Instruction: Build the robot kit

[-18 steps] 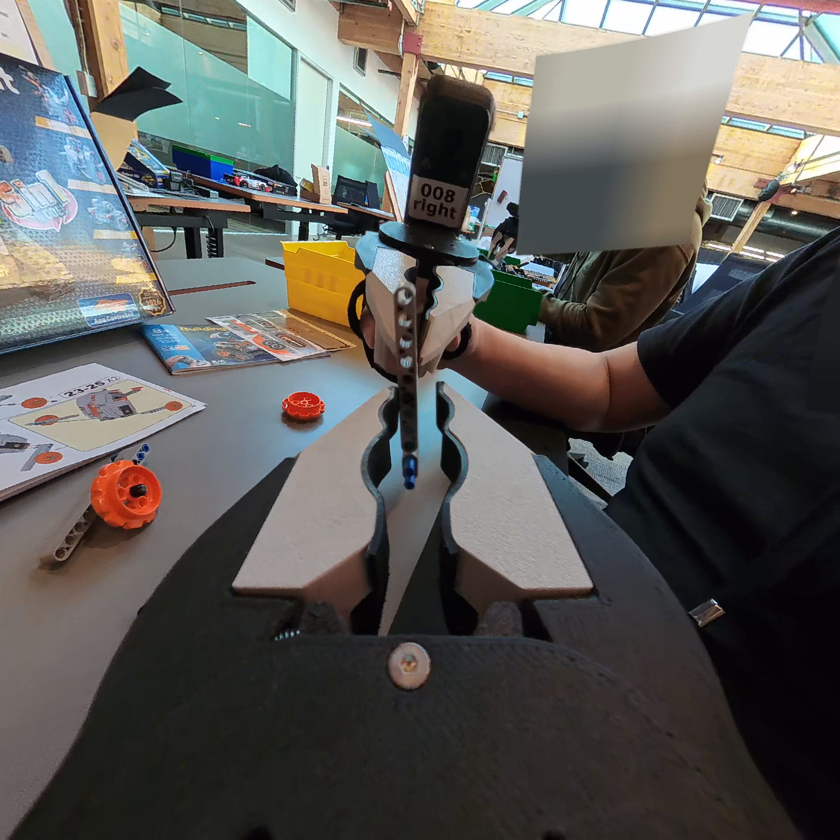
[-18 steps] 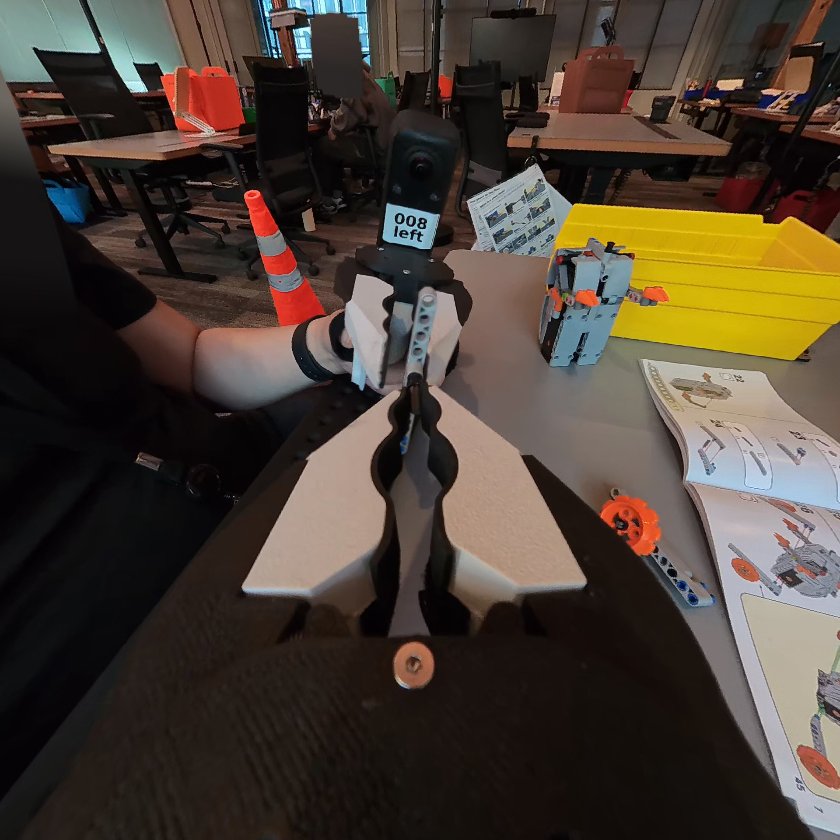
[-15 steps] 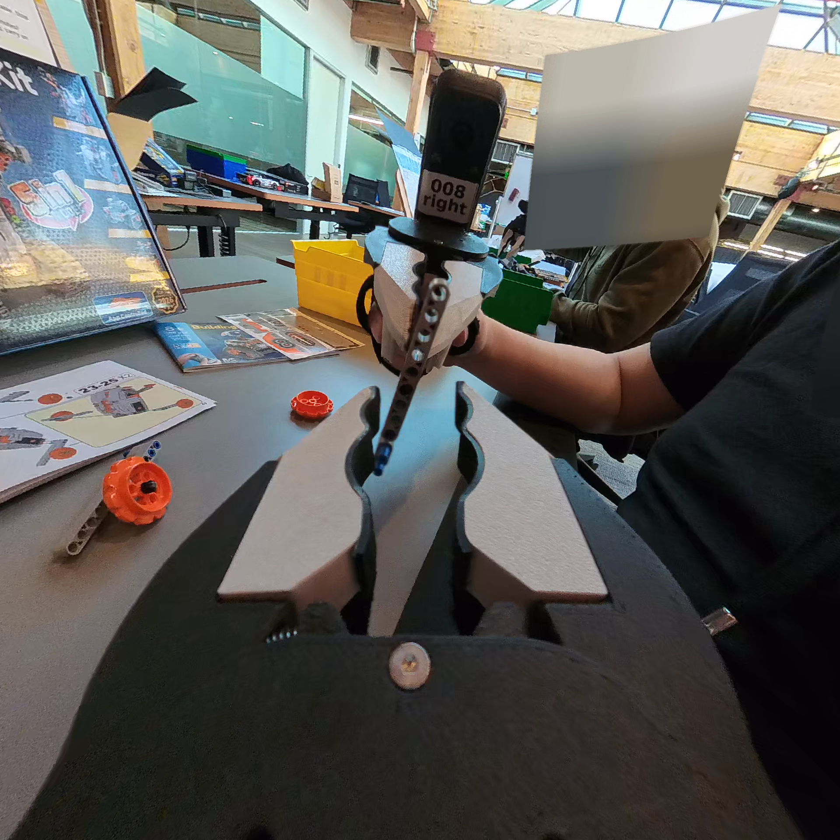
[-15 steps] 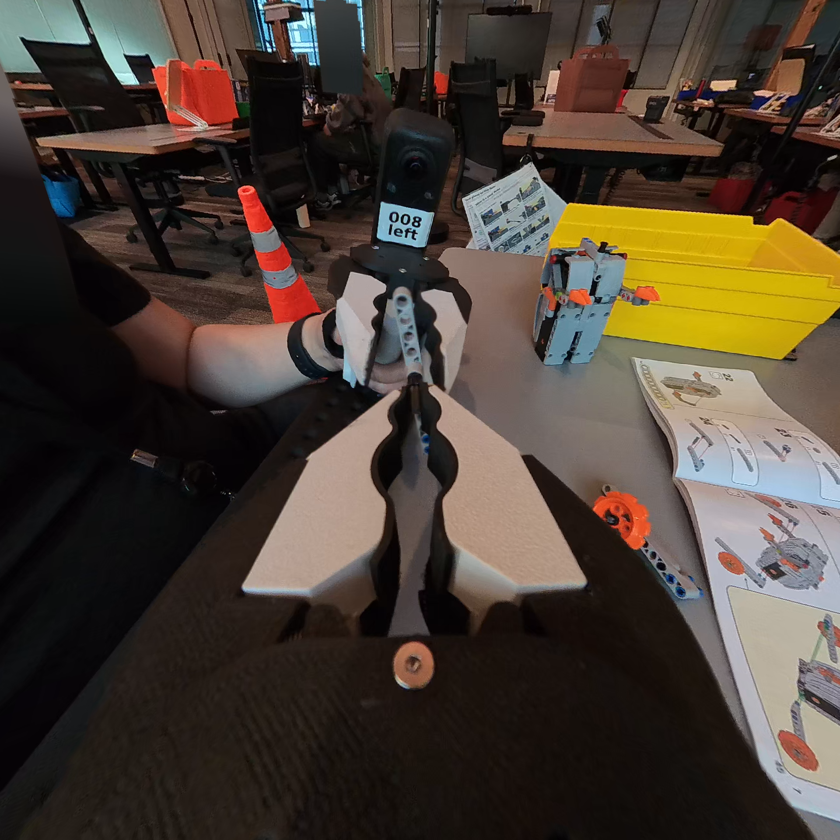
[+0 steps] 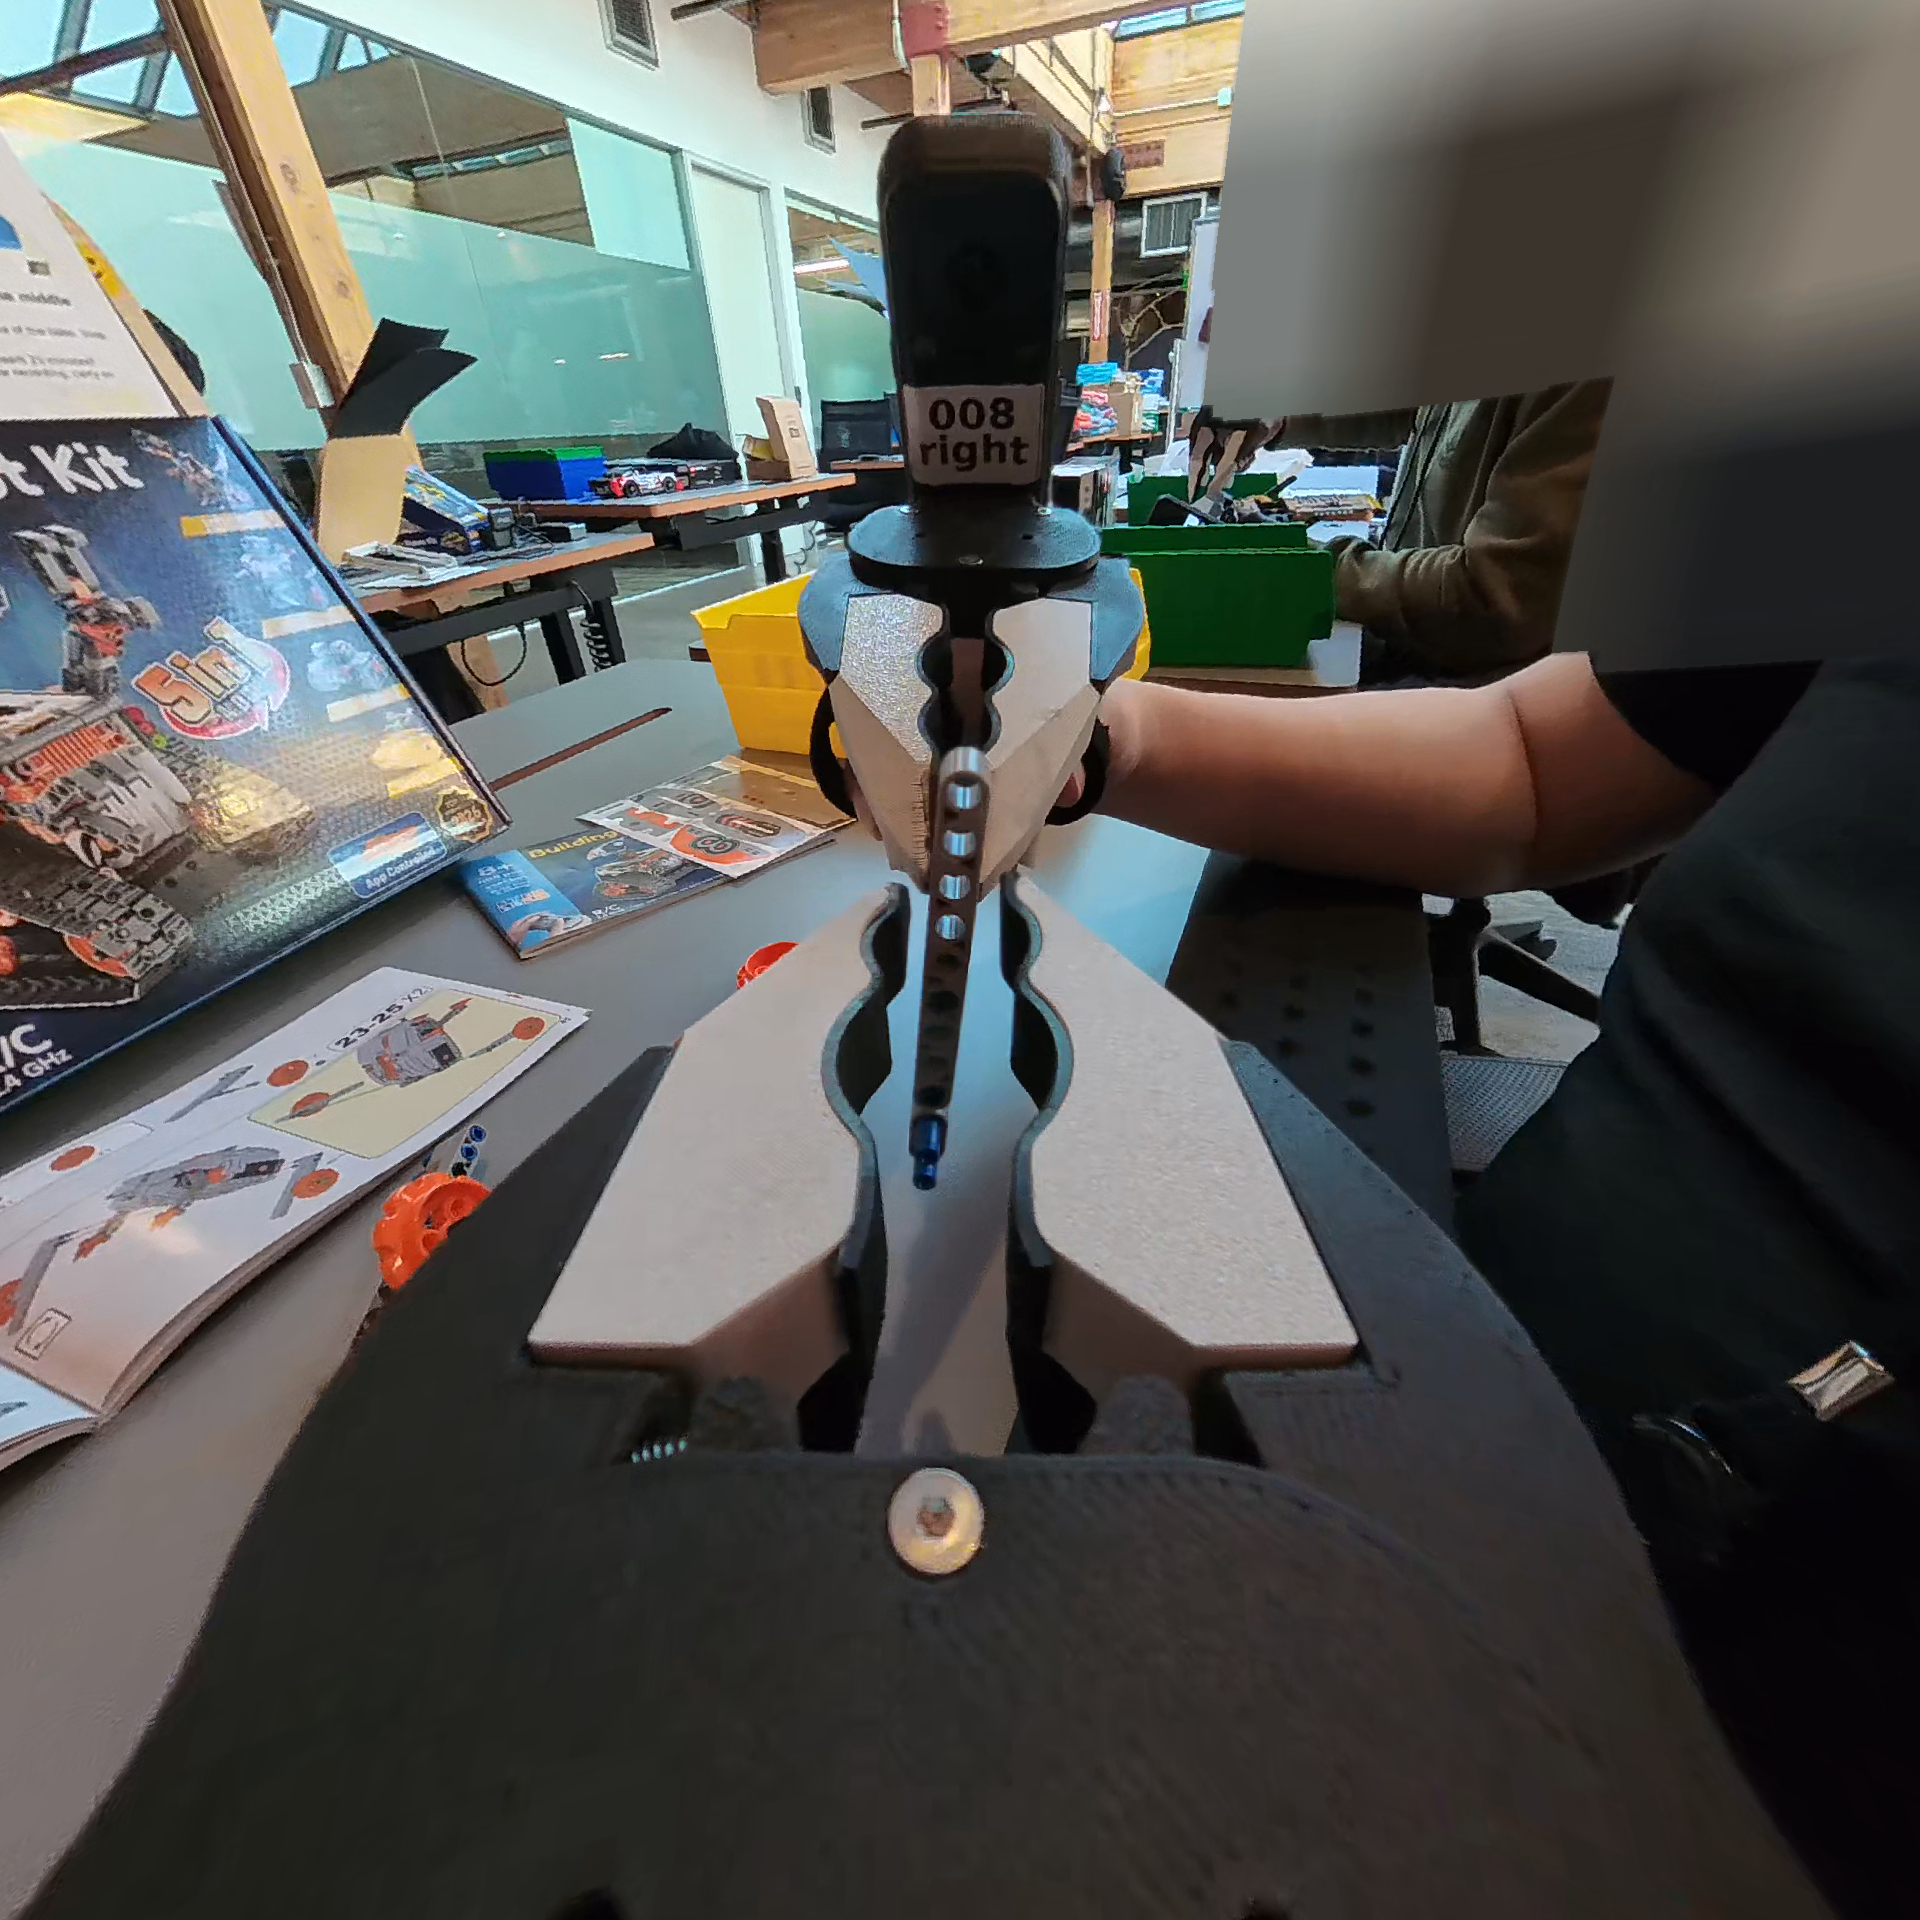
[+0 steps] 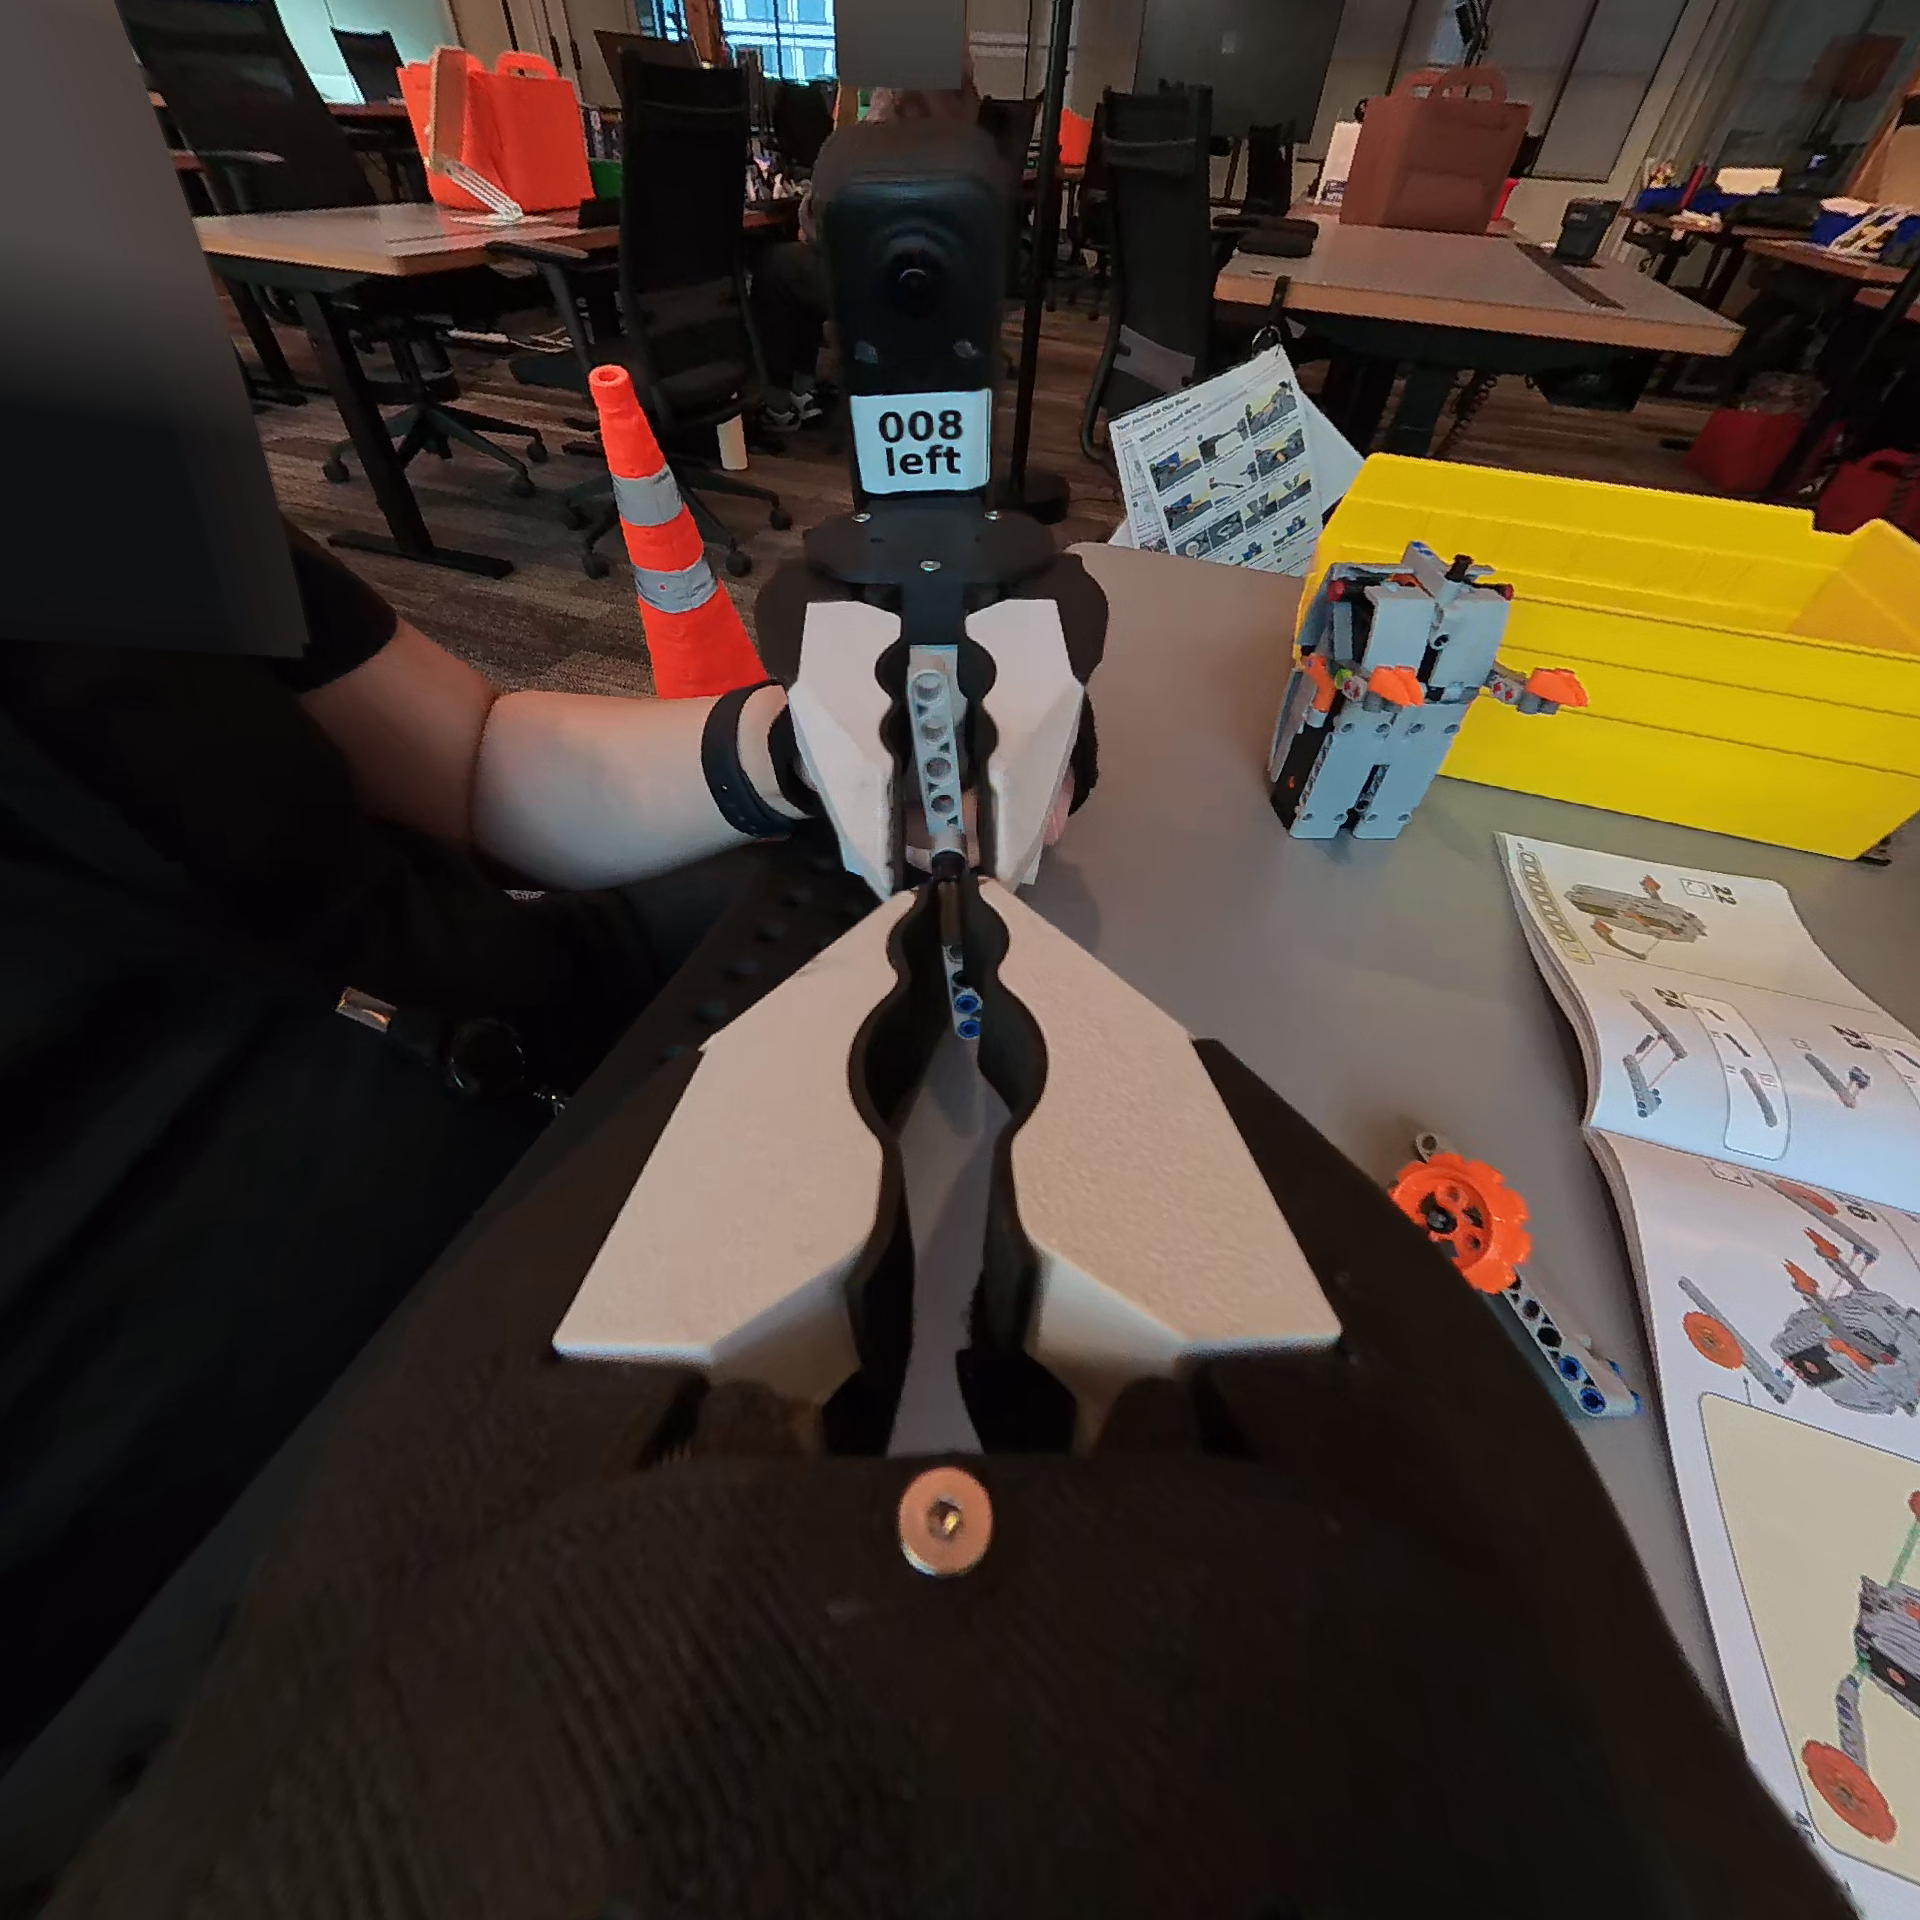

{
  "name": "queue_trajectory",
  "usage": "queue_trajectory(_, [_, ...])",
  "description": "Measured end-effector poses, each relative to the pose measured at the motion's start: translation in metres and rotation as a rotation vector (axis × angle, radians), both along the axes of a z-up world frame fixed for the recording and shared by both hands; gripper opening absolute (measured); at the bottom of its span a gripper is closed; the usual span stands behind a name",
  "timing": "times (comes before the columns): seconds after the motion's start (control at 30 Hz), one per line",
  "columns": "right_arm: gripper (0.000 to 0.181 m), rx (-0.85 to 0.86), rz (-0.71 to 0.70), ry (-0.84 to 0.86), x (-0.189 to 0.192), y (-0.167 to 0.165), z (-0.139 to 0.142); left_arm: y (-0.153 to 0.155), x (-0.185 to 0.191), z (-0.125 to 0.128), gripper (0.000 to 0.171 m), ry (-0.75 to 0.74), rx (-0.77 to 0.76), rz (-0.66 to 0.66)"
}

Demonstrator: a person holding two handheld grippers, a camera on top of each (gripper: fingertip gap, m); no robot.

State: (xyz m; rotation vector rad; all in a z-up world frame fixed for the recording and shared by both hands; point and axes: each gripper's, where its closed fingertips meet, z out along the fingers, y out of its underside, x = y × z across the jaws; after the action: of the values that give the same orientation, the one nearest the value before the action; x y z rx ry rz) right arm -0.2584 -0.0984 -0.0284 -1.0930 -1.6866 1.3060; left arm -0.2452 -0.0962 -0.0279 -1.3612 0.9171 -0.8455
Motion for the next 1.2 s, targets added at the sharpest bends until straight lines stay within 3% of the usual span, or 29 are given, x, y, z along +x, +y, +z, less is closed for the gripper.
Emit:
queue_trajectory(0.5, [0.002,0.045,0.019,0.004,0.0012,-0.0058,-0.0002,-0.0058,0.0007,-0.0029,0.006,0.028,0.045,0.0])
queue_trajectory(0.67, [0.002,0.045,0.007,0.029,0.004,-0.0021,0.0055,-0.0055,-0.0044,-0.0031,0.016,0.006,0.032,0.021])
queue_trajectory(0.8, [0.003,0.054,0.001,0.032,0.0047,-0.0015,0.0068,-0.0058,-0.0073,-0.0051,0.008,0.003,0.018,0.017])
queue_trajectory(1.2, [0.003,0.026,0.005,0.008,0.0018,-0.0024,0.0006,-0.0064,-0.0062,-0.0064,0.005,-0.012,-0.027,-0.007])
